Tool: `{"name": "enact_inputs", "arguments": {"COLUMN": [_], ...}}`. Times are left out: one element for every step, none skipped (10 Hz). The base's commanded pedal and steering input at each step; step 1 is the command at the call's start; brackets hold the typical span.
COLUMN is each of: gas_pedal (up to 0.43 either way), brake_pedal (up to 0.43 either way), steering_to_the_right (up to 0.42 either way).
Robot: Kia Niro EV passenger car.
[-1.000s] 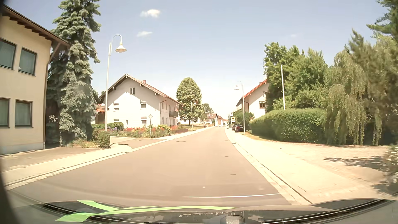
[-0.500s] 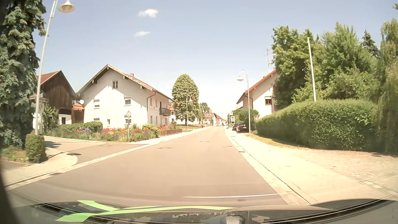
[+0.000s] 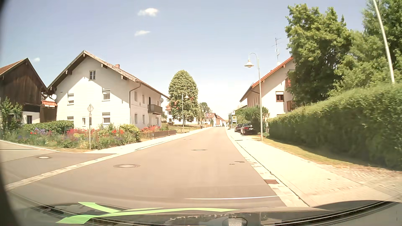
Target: Follow the waypoints while adhering to traffic rules and regulations
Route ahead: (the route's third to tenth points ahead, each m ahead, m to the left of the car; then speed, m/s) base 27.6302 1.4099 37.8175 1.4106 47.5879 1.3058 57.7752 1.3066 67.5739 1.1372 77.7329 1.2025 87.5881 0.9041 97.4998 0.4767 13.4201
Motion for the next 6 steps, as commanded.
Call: {"name": "enact_inputs", "arguments": {"gas_pedal": [0.15,0.15,0.15,0.15,0.15,0.15], "brake_pedal": [0.0,0.0,0.0,0.0,0.0,0.0], "steering_to_the_right": [0.003,0.003,0.003,0.003,0.003,0.003]}}
